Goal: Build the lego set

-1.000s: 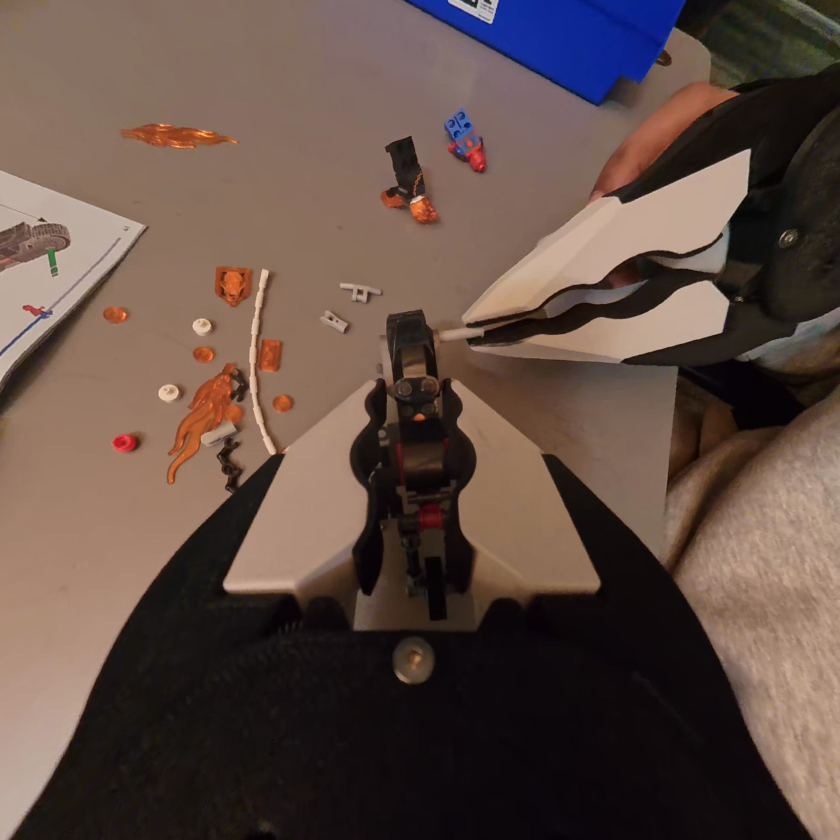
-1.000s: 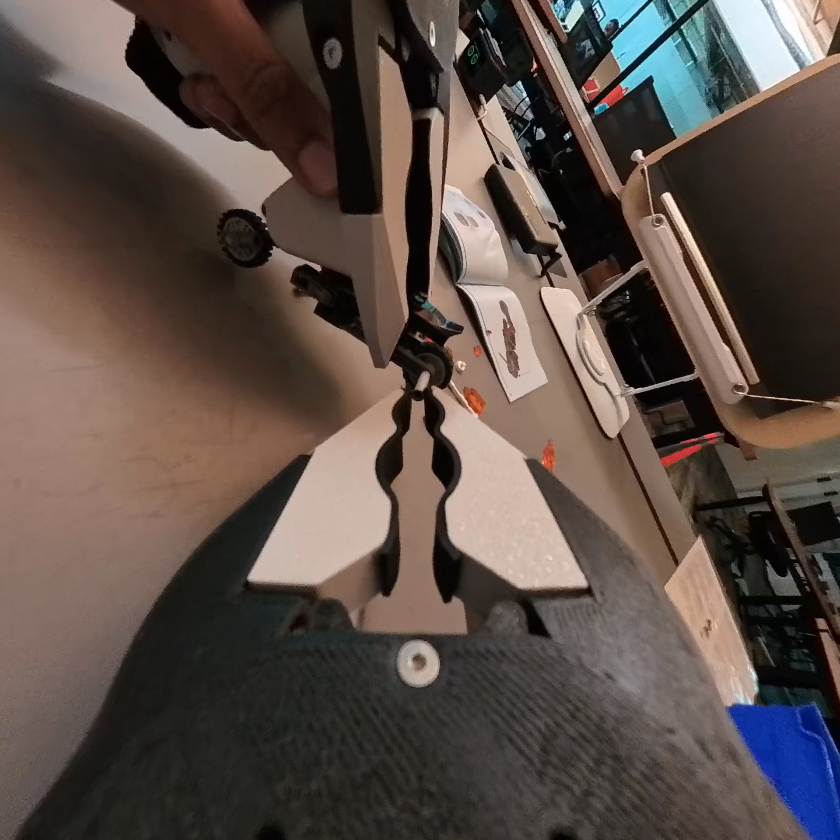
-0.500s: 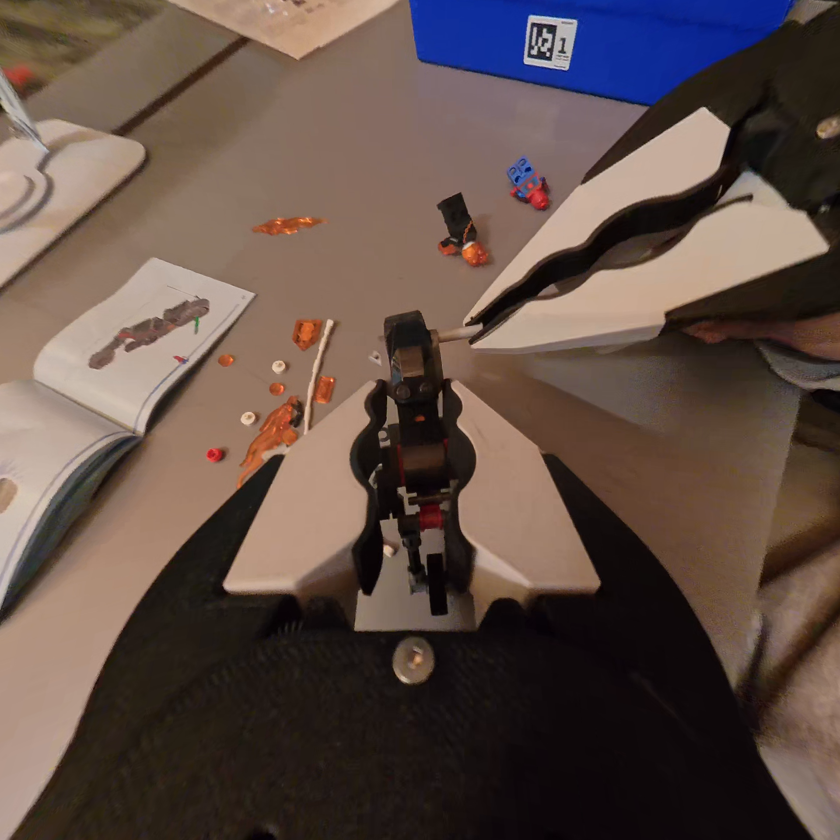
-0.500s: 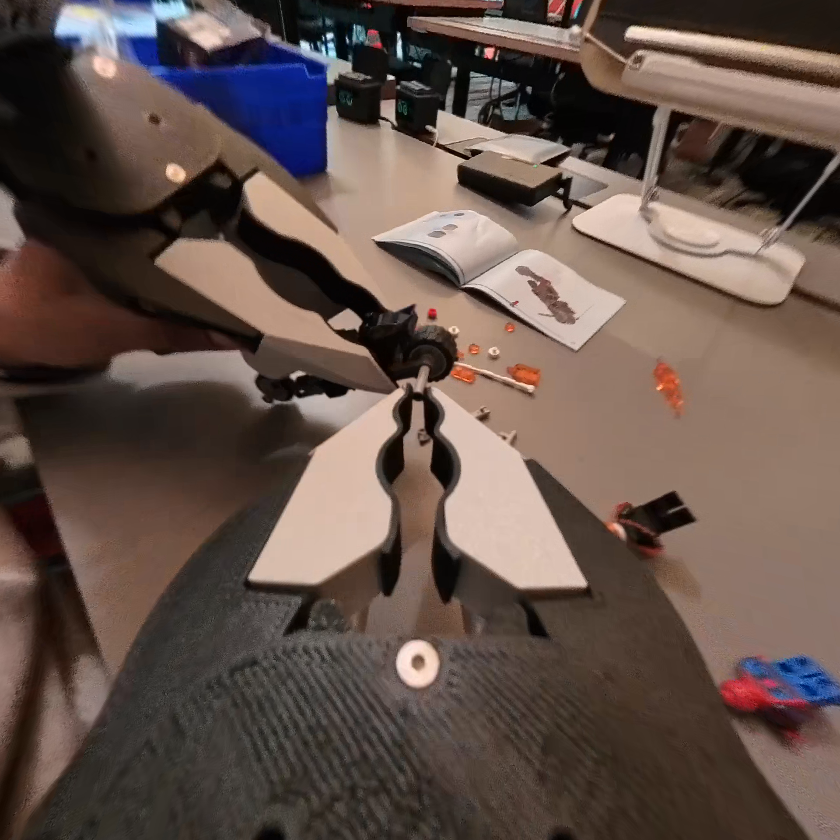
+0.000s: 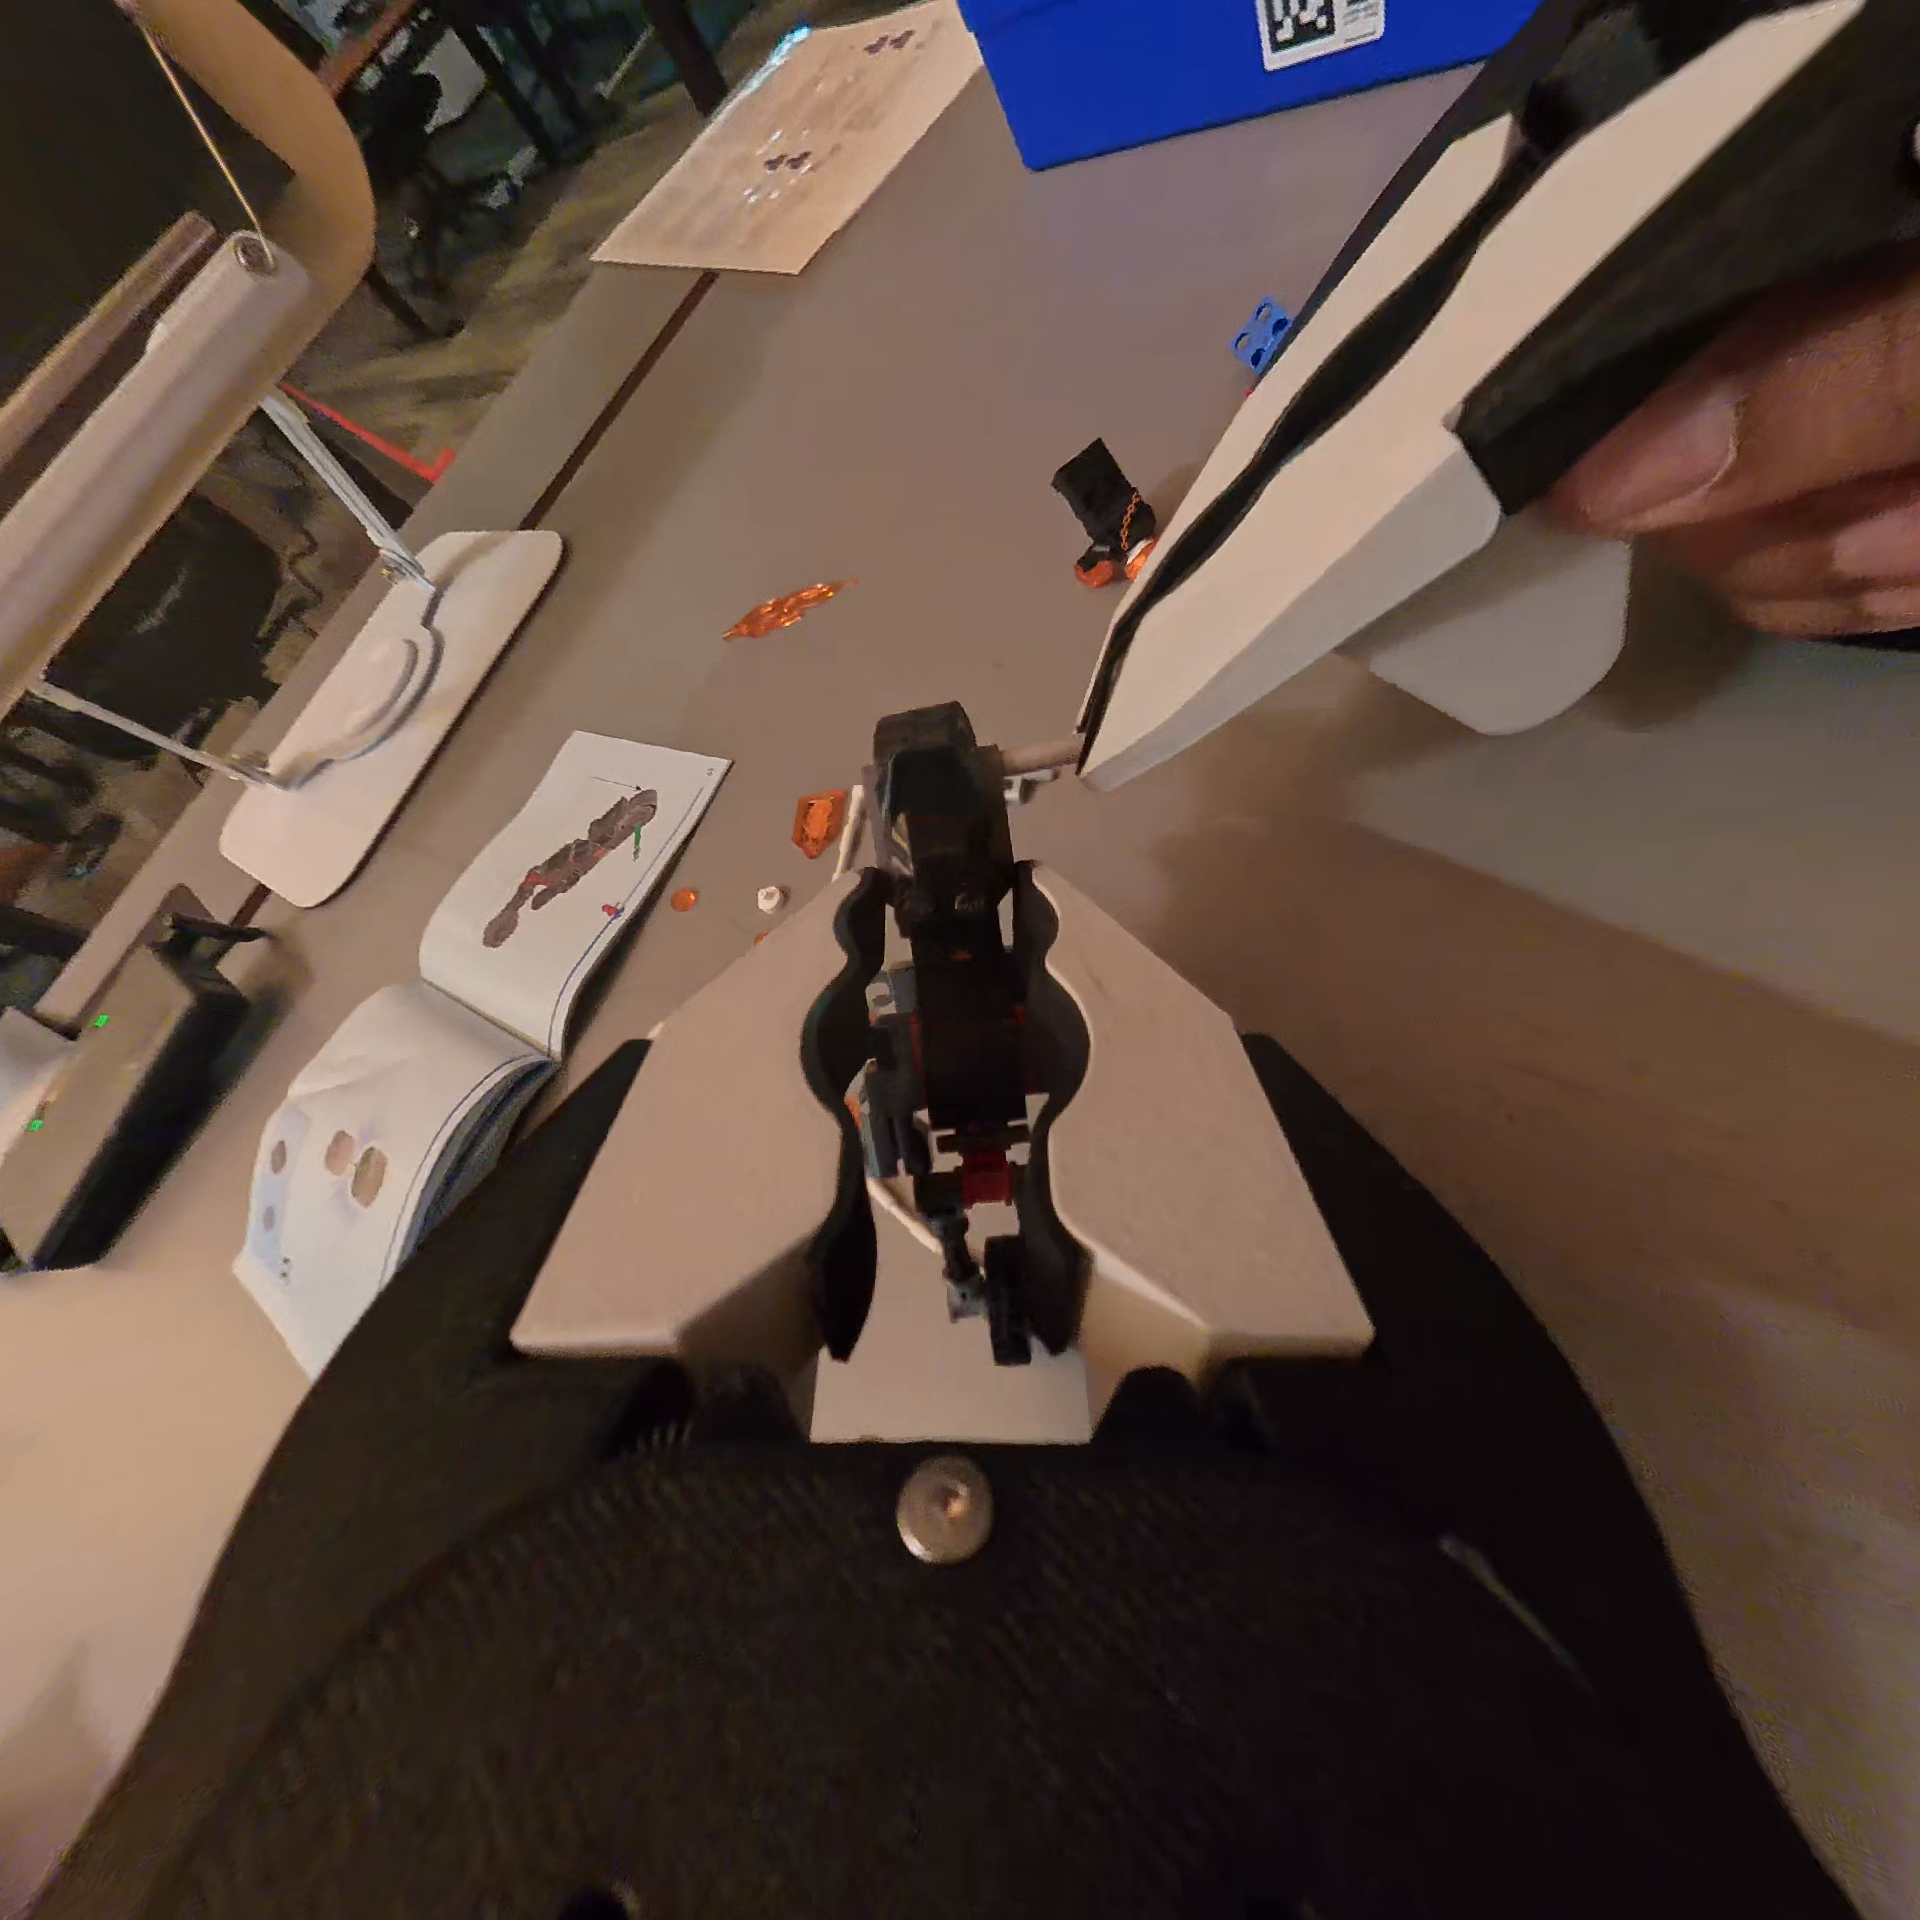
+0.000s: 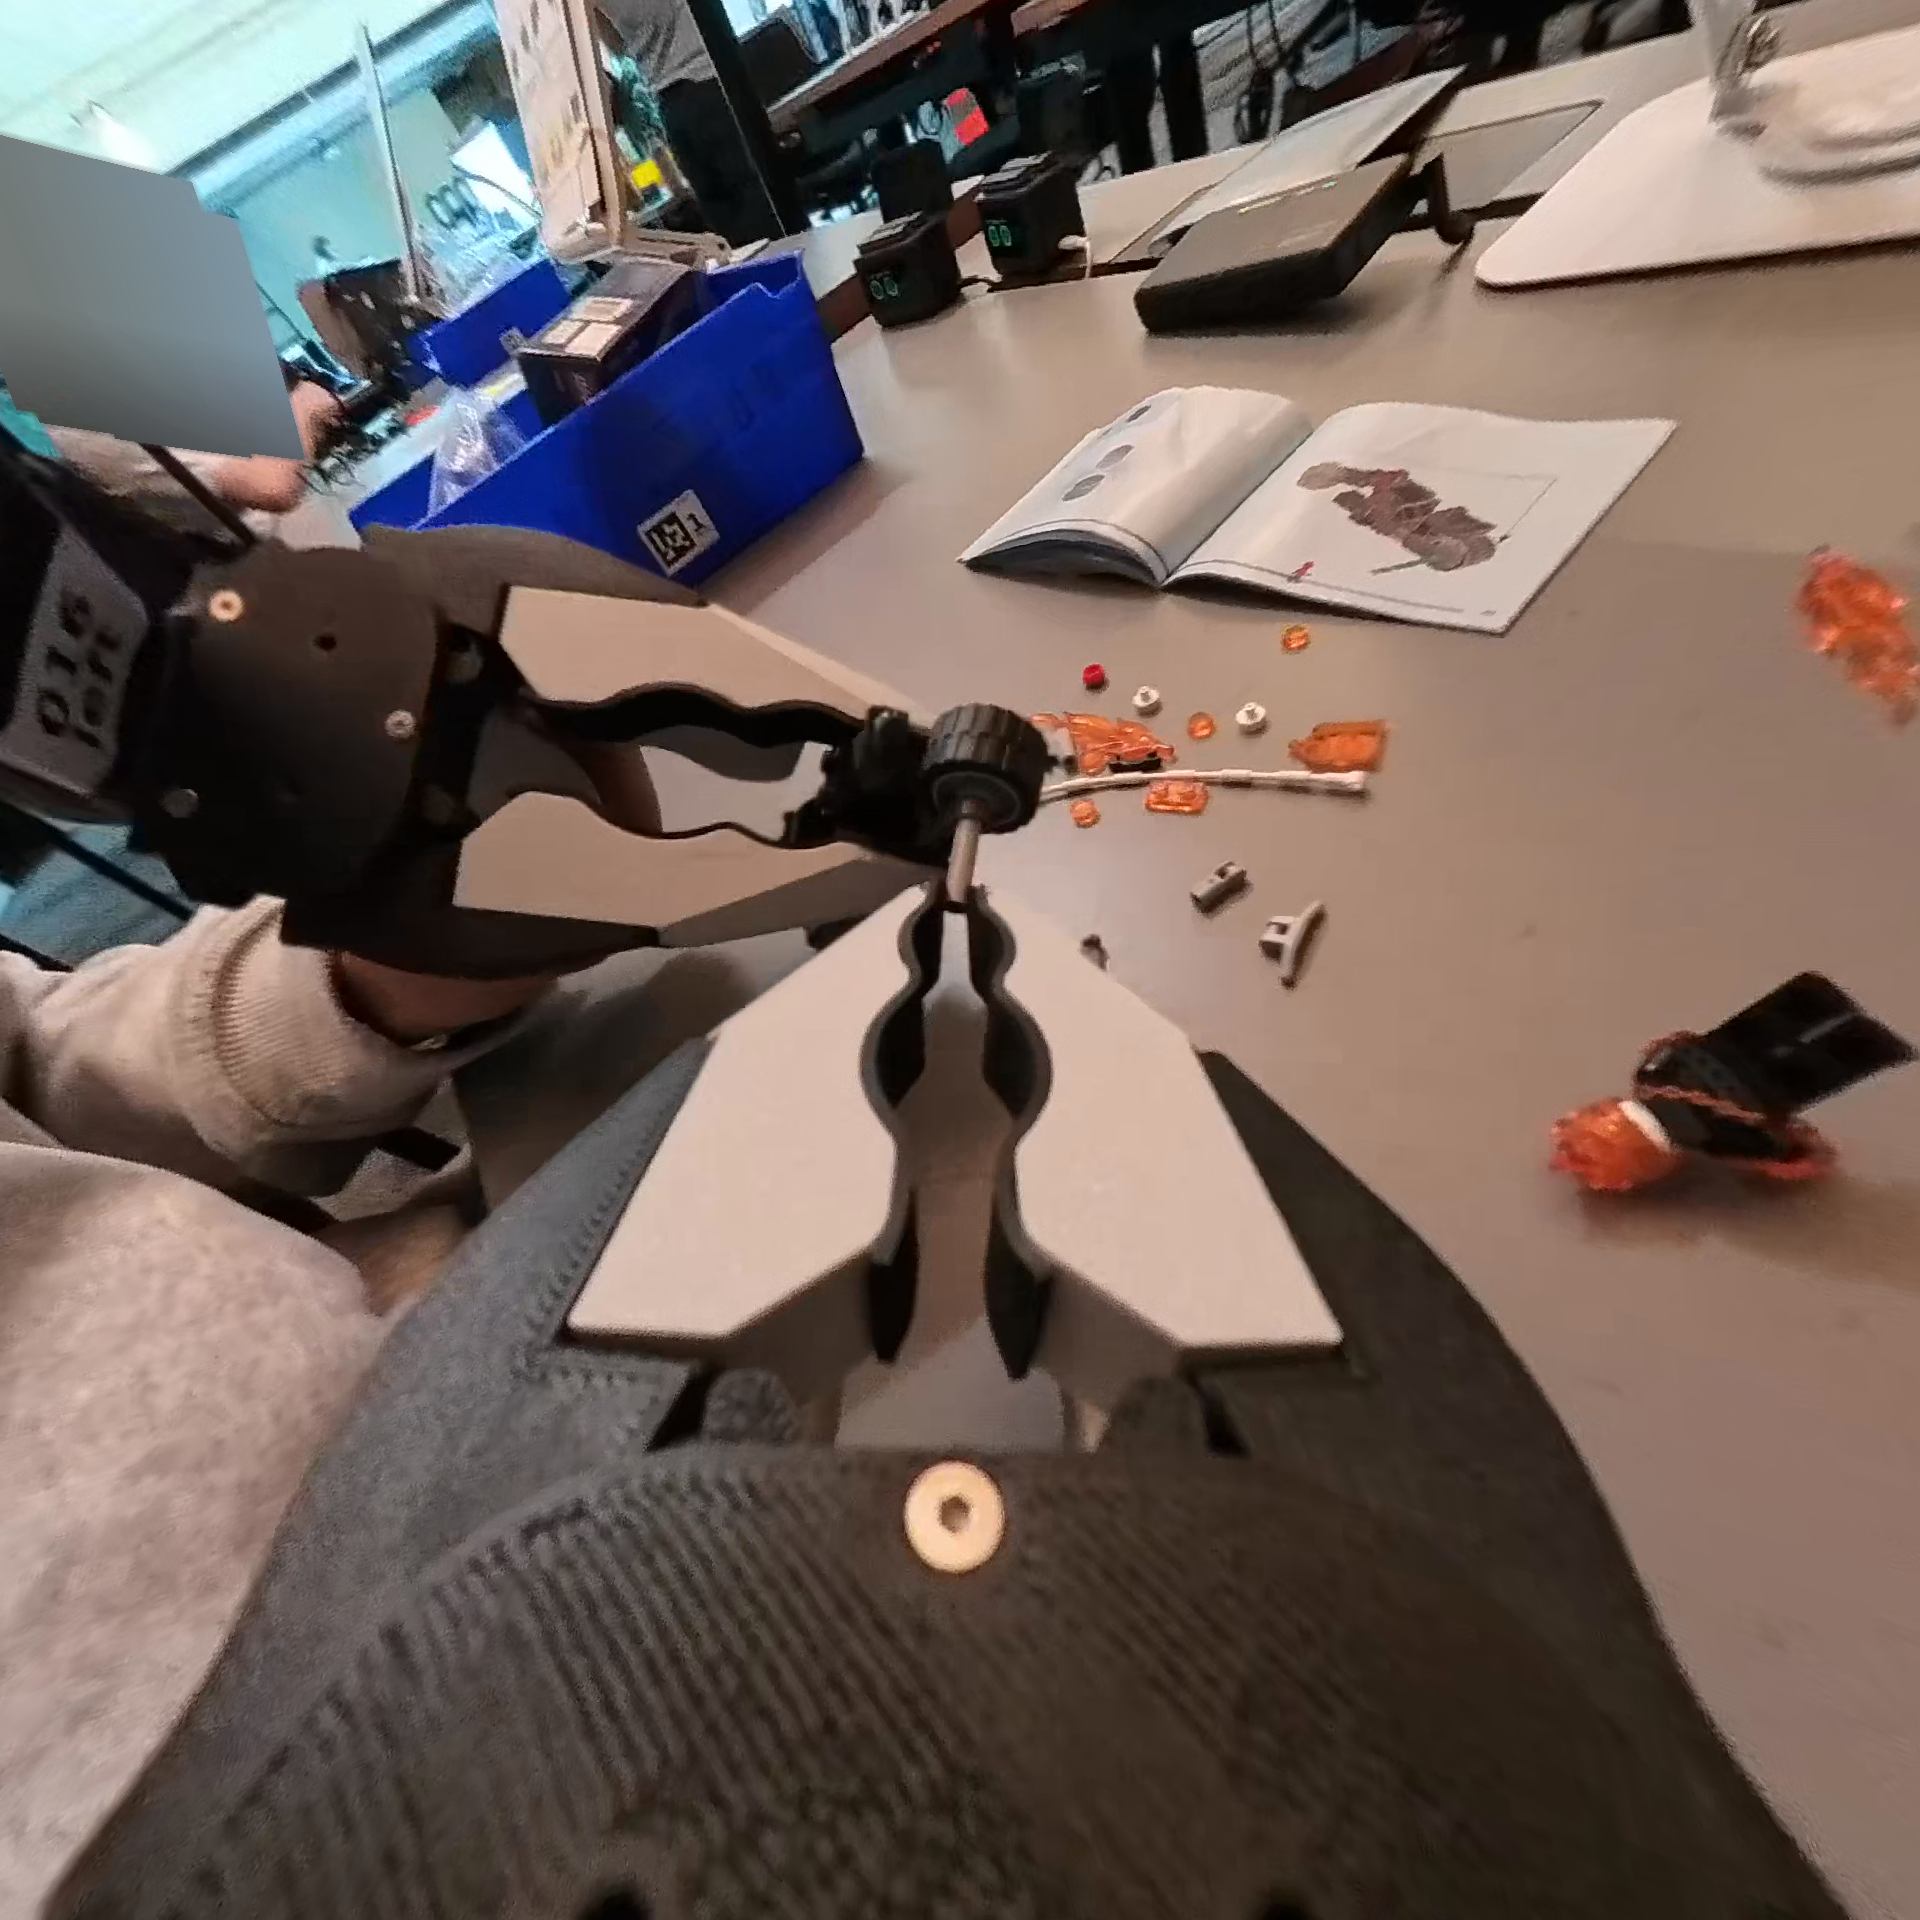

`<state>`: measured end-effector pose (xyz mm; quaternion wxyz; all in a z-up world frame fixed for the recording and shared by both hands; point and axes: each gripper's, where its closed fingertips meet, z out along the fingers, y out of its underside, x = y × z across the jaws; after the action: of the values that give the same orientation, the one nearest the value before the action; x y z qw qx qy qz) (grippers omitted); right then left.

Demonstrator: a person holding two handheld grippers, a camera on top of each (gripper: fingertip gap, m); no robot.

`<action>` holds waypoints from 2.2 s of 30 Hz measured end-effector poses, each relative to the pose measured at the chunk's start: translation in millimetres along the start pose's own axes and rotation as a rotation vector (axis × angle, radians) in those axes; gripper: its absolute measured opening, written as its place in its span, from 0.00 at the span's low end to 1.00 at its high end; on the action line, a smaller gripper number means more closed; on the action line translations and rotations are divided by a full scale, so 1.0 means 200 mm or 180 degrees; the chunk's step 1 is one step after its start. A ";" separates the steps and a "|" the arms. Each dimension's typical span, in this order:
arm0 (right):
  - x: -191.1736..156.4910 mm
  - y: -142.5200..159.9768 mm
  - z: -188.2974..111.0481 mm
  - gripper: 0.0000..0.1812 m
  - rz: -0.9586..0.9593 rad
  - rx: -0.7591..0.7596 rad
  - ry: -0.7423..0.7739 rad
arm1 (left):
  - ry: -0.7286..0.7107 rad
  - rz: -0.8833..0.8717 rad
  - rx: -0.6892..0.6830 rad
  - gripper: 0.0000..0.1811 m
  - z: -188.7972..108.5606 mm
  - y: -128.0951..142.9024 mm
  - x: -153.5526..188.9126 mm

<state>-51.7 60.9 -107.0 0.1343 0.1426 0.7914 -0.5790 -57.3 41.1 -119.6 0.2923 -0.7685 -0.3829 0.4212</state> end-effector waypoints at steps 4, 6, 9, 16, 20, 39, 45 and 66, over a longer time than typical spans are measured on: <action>0.01 0.01 0.00 0.01 0.0042 -0.0090 -0.0033 | 0.0005 0.0022 0.0005 0.13 0.00 0.00 0.01; 0.01 0.02 0.00 0.01 -0.0053 -0.0152 0.0036 | 0.0049 -0.0012 -0.0004 0.13 0.01 0.01 0.01; 0.04 0.04 0.02 0.01 -0.0578 -0.0259 0.0394 | 0.0001 0.0052 -0.0079 0.13 0.02 0.02 0.01; 0.06 0.02 0.03 0.01 -0.2140 -0.0379 0.1280 | 0.0046 -0.0114 -0.0063 0.13 0.02 0.03 0.00; 0.05 0.01 0.04 0.01 -0.1696 -0.0250 0.1095 | -0.0005 -0.0123 -0.0047 0.13 0.02 0.03 -0.01; 0.01 -0.03 0.04 0.01 -0.0330 0.0101 0.0261 | -0.0018 0.0038 0.0048 0.13 0.01 0.00 0.00; 0.03 0.00 0.03 0.02 -0.1331 -0.0118 0.0619 | 0.0035 0.0214 0.0074 0.13 0.01 0.00 0.03; -0.17 0.24 -0.10 0.25 -0.2556 -0.0523 -0.0704 | 0.1622 0.1160 0.0368 0.13 -0.13 0.03 0.34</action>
<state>-2.9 92.5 -130.8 -0.0069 -0.2512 0.8085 -0.5321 -8.2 91.7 -140.8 0.3417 -0.8873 -0.1289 0.2816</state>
